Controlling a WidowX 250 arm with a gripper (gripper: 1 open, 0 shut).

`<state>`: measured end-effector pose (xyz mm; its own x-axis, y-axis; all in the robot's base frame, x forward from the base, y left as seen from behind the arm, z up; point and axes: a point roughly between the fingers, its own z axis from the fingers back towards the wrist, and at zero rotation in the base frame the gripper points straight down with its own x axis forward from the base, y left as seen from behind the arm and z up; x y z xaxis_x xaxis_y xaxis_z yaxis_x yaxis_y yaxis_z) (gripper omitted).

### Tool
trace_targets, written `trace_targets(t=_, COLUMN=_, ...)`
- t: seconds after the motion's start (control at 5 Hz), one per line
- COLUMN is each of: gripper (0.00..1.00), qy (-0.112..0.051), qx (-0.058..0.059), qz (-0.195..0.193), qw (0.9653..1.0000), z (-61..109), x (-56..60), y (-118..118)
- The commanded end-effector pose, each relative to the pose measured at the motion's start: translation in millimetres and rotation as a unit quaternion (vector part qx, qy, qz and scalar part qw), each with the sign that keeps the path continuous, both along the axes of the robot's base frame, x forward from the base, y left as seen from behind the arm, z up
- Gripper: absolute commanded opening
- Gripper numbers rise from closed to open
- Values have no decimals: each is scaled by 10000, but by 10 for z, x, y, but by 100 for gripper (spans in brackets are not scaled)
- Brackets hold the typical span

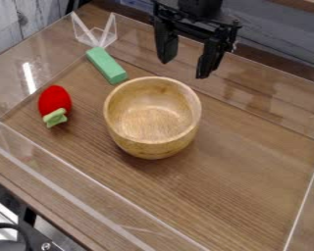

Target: Move the red object to the right side of the table

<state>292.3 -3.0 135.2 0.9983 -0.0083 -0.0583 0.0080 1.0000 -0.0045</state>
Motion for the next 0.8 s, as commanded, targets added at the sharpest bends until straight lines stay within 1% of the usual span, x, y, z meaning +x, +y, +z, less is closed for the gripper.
trace_targets(t=0.0, gripper=100, qy=141, qx=-17, qz=126, qw=9998, z=-156, x=-74, y=0)
trace_targets(t=0.2, gripper=100, qy=107, qx=-17, qz=535, qw=9985, z=-233, x=-236, y=233)
trace_targets(t=0.4, gripper=100, qy=-52, qx=-11, qz=718, qw=9974, z=-66, x=-456, y=703)
trace_targets(t=0.6, gripper=100, qy=-193, qx=-11, qz=905, qw=9957, z=60, x=-651, y=1175)
